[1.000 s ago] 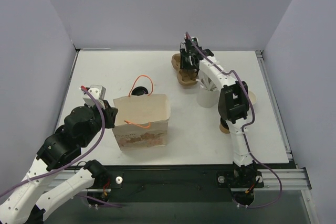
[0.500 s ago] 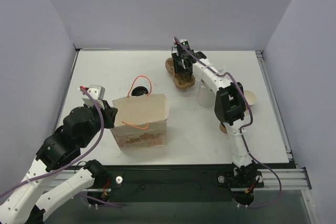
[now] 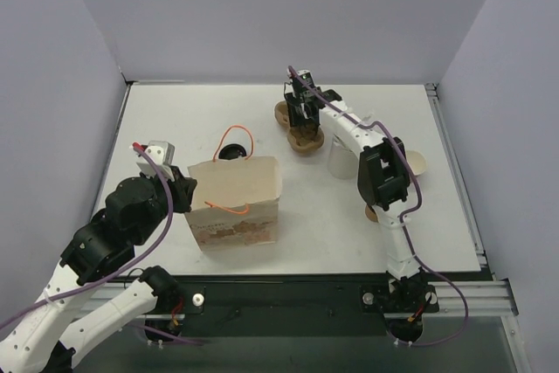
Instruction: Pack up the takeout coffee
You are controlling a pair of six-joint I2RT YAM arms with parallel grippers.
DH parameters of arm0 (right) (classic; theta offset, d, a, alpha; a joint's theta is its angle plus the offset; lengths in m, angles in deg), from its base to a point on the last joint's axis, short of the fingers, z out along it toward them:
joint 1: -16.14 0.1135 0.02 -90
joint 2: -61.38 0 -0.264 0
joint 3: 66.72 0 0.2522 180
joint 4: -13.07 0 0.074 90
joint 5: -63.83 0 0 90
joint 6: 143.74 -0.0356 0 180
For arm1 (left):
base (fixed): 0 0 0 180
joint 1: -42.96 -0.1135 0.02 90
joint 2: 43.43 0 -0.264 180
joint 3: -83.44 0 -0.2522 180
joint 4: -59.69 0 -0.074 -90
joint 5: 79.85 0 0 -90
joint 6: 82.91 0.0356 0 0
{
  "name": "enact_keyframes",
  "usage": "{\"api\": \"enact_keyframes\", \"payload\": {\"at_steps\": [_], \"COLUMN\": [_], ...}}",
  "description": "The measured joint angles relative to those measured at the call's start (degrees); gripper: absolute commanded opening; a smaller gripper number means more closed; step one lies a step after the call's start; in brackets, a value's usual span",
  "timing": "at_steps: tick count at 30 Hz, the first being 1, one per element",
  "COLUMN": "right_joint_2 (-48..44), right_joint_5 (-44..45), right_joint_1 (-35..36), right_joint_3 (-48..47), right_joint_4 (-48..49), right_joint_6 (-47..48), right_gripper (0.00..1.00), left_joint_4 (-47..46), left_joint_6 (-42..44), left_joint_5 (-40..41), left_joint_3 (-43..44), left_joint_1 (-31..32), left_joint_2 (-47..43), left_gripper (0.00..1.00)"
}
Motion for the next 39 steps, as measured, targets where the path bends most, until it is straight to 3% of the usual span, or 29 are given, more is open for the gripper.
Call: {"api": "enact_keyframes", "payload": {"at_steps": [5, 10, 15, 17, 24, 39], "right_joint_2": [-0.2, -0.3, -0.8, -0.9, -1.1, -1.1], "right_joint_5": [-1.6, -1.4, -2.1, -2.0, -1.9, -5.0], "right_joint_1": [0.0, -0.7, -1.7, -2.0, -2.6, -1.9], "right_joint_3": [1.2, 1.4, 2.0, 2.0, 2.0, 2.0], "right_joint_4": [0.9, 1.0, 2.1, 2.4, 2.6, 2.1], "right_joint_6": [-1.9, -3.4, -5.8, -6.0, -5.6, -4.1], "right_gripper": [0.32, 0.41, 0.32, 0.33, 0.50, 0.48], "left_joint_4": [0.0, 0.0, 0.0, 0.0, 0.0, 0.0], "left_joint_6": [0.0, 0.0, 0.0, 0.0, 0.7, 1.0], "left_joint_5": [-0.2, -0.2, -0.2, -0.2, -0.2, -0.2], "left_joint_3": [0.0, 0.0, 0.0, 0.0, 0.0, 0.0], "left_joint_1": [0.0, 0.0, 0.0, 0.0, 0.0, 0.0], "left_joint_2": [0.0, -0.2, -1.1, -1.1, -0.7, -0.2], "left_gripper": [0.22, 0.22, 0.22, 0.22, 0.23, 0.23]}}
